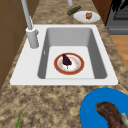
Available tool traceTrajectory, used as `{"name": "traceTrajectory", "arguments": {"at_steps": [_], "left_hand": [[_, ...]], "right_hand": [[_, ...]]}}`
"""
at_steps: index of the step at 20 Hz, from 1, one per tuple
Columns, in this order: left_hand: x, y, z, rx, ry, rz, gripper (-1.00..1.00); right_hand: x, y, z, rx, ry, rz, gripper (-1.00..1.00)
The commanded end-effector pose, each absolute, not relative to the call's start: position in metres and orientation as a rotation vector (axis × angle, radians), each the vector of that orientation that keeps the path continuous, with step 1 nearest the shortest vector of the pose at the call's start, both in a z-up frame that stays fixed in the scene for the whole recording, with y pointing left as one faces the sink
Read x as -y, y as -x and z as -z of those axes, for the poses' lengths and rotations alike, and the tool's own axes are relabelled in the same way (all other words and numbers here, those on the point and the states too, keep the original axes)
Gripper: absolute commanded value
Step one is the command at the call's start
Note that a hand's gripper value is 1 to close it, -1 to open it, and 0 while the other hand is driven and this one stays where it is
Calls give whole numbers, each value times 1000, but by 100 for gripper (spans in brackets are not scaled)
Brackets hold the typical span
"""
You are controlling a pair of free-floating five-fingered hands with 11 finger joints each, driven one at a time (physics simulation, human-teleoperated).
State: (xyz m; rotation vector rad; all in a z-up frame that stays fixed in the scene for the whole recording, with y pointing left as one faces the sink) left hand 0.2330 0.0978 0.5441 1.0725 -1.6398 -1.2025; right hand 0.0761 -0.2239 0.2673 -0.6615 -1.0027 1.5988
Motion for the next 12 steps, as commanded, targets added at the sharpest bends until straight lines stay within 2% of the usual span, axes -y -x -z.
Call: {"name": "traceTrajectory", "arguments": {"at_steps": [1, 12], "left_hand": [[-86, -264, -544, 1628, -1086, 1212, -100], [-68, -328, -542, 1504, -1190, 1103, -100]], "right_hand": [[224, -76, -267, 1003, 662, -1599, 0], [224, -76, -267, 1003, 662, -1599, 0]]}}
